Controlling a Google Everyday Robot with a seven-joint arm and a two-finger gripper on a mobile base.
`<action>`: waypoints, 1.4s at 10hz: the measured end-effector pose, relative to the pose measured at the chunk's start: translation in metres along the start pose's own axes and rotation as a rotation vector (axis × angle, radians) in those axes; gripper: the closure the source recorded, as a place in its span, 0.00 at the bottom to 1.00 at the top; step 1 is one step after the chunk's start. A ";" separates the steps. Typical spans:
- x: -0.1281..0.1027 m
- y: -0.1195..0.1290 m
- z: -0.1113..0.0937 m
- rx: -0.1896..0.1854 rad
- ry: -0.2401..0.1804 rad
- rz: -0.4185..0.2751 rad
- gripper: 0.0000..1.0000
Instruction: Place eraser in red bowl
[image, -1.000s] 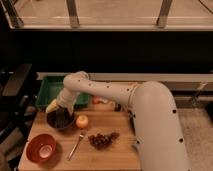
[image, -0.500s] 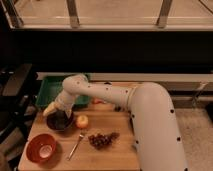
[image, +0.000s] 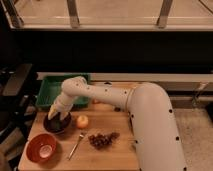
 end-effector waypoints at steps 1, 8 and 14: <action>0.000 0.001 -0.004 0.001 -0.008 -0.002 0.94; 0.027 0.012 -0.101 -0.035 -0.116 -0.030 1.00; 0.123 0.036 -0.094 -0.063 0.031 -0.101 0.98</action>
